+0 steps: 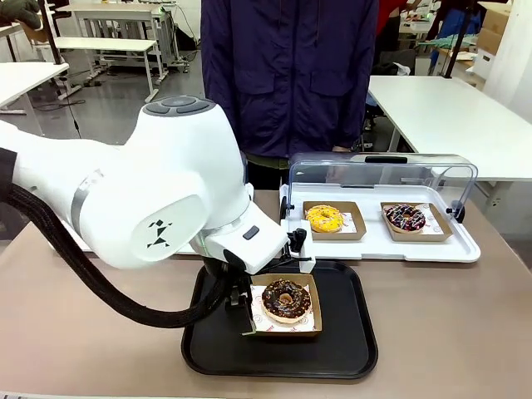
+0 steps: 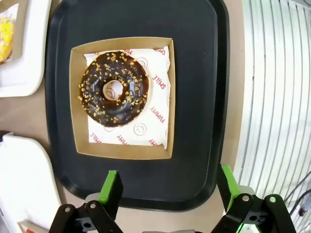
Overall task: Move the second donut from the left to the tray.
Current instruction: Pick up the Paper togo box containing the Donut indicated by the person and place it on the Handle tray.
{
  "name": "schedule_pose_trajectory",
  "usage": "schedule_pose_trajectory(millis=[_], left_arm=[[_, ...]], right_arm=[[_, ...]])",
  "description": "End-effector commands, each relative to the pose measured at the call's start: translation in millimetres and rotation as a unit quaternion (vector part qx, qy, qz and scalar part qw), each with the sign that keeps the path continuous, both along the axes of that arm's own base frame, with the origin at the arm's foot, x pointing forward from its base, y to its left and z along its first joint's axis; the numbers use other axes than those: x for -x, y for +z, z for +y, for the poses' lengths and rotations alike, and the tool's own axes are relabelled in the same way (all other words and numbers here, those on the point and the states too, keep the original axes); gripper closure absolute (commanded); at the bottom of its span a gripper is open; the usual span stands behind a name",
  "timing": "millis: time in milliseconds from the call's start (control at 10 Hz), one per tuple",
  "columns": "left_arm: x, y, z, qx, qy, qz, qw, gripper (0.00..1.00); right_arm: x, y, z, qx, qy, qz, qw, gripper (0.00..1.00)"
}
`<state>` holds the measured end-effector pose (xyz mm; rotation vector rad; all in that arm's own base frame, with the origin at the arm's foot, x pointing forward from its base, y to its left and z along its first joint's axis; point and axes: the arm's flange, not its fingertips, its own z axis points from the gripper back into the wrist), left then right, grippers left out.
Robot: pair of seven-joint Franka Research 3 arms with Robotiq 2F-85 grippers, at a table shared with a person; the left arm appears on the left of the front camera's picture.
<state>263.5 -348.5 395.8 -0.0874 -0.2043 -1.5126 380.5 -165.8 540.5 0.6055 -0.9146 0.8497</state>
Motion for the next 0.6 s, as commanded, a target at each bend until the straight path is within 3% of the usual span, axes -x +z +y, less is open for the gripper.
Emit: schedule_pose_trajectory(millis=[0,500], left_arm=[[0.2,-5.0,-2.6,0.003,-0.002,-0.004,1.0,0.0],[0.2,-5.0,-2.6,0.003,-0.002,-0.004,1.0,0.0]], right_arm=[[-1.4,0.9,-0.5,0.002,0.007,-0.013,1.0,0.0],[-1.4,0.9,-0.5,0.002,0.007,-0.013,1.0,0.0]])
